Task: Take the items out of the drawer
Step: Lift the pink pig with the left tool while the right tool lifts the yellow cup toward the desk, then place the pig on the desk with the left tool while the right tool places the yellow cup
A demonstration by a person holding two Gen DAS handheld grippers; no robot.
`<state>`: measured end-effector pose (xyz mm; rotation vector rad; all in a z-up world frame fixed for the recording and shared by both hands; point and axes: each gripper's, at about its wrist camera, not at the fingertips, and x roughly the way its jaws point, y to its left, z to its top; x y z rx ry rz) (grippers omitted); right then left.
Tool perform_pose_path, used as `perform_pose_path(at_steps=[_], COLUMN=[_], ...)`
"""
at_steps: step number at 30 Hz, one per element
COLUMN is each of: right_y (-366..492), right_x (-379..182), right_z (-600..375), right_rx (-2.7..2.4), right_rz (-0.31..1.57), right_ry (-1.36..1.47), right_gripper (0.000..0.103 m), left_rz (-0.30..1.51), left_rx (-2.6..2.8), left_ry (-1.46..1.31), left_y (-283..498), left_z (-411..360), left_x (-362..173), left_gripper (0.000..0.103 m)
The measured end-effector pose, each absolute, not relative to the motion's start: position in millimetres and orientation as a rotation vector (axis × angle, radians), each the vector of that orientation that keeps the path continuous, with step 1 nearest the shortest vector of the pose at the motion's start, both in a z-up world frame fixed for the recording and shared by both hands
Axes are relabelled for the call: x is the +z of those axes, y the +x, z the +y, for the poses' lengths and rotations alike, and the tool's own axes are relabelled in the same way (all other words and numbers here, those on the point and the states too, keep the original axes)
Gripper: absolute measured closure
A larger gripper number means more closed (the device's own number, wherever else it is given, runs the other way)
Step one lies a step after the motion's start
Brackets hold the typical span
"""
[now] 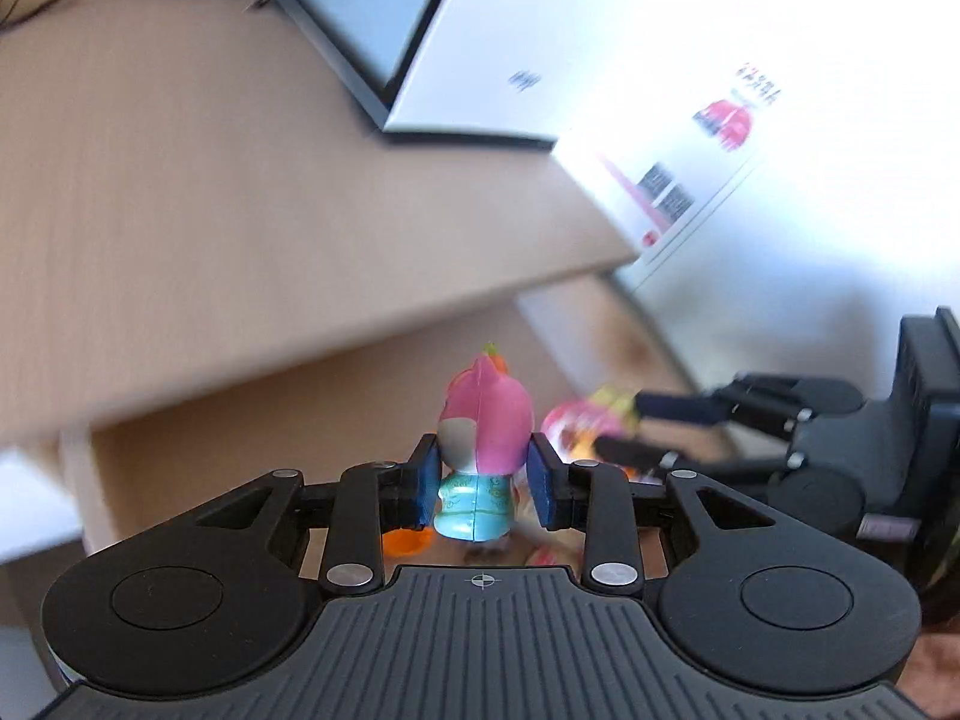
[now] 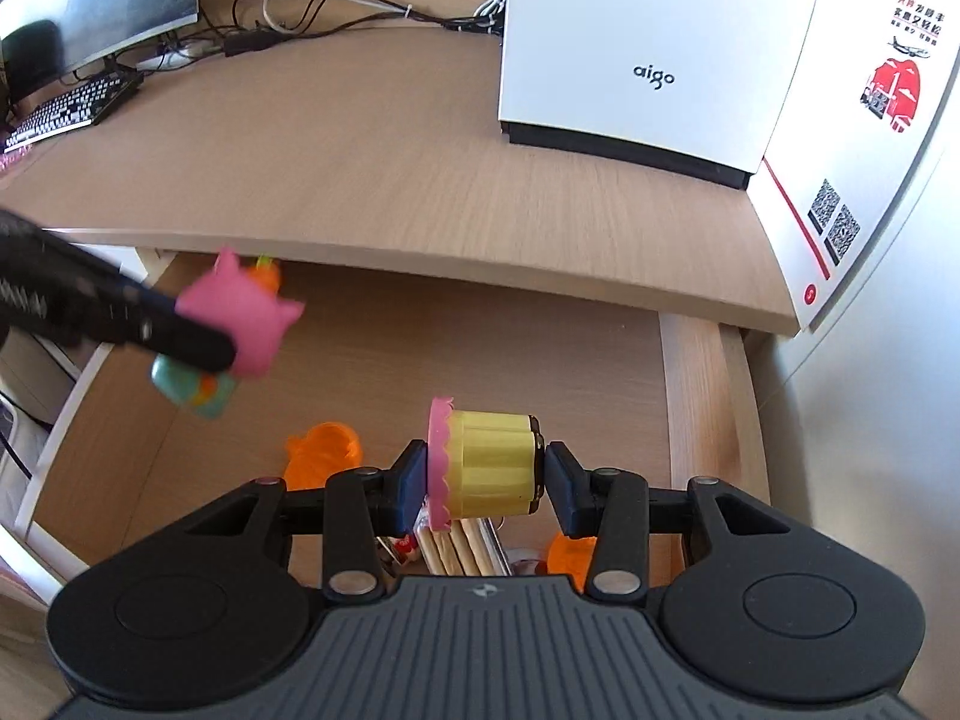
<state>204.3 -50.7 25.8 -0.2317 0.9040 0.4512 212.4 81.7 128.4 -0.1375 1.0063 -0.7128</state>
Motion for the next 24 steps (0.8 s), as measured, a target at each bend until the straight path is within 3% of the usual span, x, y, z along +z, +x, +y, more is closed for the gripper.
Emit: perform_pose_path(at_steps=[7,14,15,16,24], right_y=[222,268,272,277,325], right_x=[56,69,72,74,70], right_z=[-60,-57,-58,-59,-65], right_rx=[0.431,0.375,0.374,0.373,0.377], right_rz=[0.824,0.748,0.739,0.729,0.708], right_ry=[-0.188,-0.159,-0.156,-0.155,-0.089], right_gripper=[0.062,0.062,0.062,0.062,0.062], left_rz=[0.815,0.853,0.873,0.878,0.821], left_rx=[-0.639,-0.553,-0.526,-0.516,-0.478], left_ry=[-0.237,-0.176,-0.146,-0.138,-0.156], left_y=[279,345,348,349,325], left_z=[31,-15,-18,-15,18], left_x=[151,111,103,99,110], left_gripper=[0.068,0.066,0.064,0.053,0.058])
